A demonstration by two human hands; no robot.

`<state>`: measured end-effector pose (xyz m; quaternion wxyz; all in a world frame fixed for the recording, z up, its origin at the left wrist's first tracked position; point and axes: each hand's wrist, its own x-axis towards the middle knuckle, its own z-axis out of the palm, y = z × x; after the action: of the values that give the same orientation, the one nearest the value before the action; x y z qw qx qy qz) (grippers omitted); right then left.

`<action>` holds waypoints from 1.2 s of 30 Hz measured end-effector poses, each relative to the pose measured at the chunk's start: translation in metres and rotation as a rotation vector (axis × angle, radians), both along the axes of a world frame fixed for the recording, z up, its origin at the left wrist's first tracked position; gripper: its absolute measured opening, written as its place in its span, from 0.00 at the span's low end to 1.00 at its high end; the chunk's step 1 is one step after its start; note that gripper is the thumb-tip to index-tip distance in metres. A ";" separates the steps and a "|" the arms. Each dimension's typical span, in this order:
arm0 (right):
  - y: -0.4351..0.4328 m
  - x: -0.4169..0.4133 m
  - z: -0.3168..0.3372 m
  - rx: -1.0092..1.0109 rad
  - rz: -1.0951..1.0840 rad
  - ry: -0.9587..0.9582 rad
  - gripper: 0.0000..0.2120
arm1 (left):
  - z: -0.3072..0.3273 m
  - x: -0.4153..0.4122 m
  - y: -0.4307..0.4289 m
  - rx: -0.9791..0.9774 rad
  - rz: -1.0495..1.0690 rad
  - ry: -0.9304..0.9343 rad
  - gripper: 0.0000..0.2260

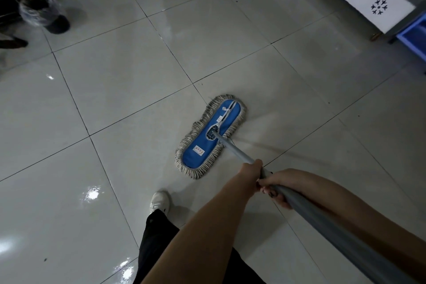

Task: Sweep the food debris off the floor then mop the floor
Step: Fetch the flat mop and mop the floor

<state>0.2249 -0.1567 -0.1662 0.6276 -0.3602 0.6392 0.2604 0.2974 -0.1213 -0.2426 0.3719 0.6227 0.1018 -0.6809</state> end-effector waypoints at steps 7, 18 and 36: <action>-0.009 -0.034 -0.004 0.006 -0.026 0.005 0.17 | -0.008 -0.034 -0.012 -0.003 -0.012 -0.027 0.08; -0.003 -0.063 -0.001 -0.104 -0.004 -0.053 0.11 | -0.026 -0.045 -0.007 0.016 -0.131 -0.097 0.11; -0.106 -0.262 0.005 -0.009 0.174 -0.056 0.18 | -0.045 -0.242 -0.099 0.073 0.495 -0.065 0.14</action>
<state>-0.0371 -0.2623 -0.1616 0.6187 -0.4245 0.5886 0.3009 0.0557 -0.2203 -0.2872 0.5075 0.6135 0.2637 -0.5446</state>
